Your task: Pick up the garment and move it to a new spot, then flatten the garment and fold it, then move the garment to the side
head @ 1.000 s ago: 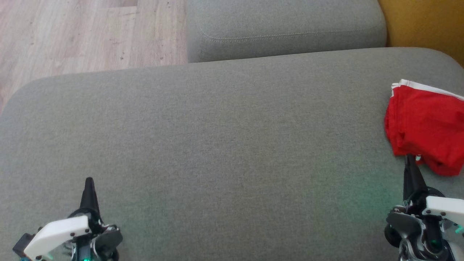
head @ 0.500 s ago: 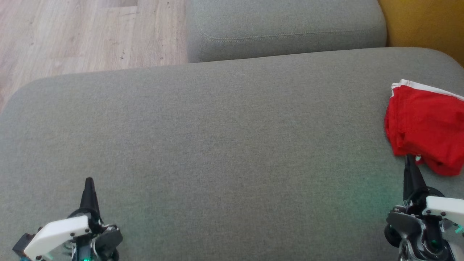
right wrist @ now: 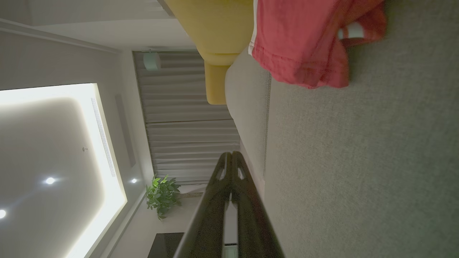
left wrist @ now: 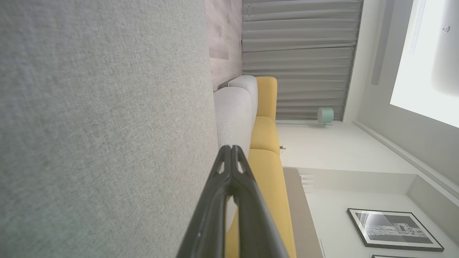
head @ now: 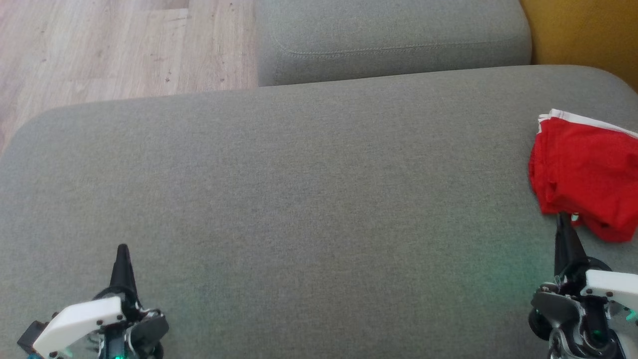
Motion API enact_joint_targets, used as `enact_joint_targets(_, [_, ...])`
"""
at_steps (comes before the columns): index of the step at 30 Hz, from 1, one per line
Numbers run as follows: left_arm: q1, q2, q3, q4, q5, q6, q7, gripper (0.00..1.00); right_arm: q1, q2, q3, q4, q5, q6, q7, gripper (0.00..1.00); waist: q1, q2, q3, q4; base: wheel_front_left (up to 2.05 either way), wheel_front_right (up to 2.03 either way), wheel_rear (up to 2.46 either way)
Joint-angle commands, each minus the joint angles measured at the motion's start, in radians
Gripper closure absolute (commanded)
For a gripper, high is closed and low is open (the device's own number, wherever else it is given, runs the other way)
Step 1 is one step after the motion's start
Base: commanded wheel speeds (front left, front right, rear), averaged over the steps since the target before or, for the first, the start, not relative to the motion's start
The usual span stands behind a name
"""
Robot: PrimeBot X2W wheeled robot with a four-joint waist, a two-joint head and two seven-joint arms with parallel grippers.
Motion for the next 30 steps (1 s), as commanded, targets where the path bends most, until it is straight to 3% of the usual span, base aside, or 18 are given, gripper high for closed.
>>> enact_joint_targets(1, [-0.048,0.004,0.041,-0.036,0.002,-0.007,0.007,1.0,-0.053,-0.006,0.021,-0.038,0.007,-0.001,0.006,1.0,0.0,0.0,0.0,0.0,0.0,0.0,0.0])
enact_joint_targets(30, [-0.048,0.004,0.041,-0.036,0.002,-0.007,0.008,1.0,-0.053,-0.006,0.021,-0.038,0.007,-0.001,0.006,1.0,0.0,0.0,0.0,0.0,0.0,0.0,0.0])
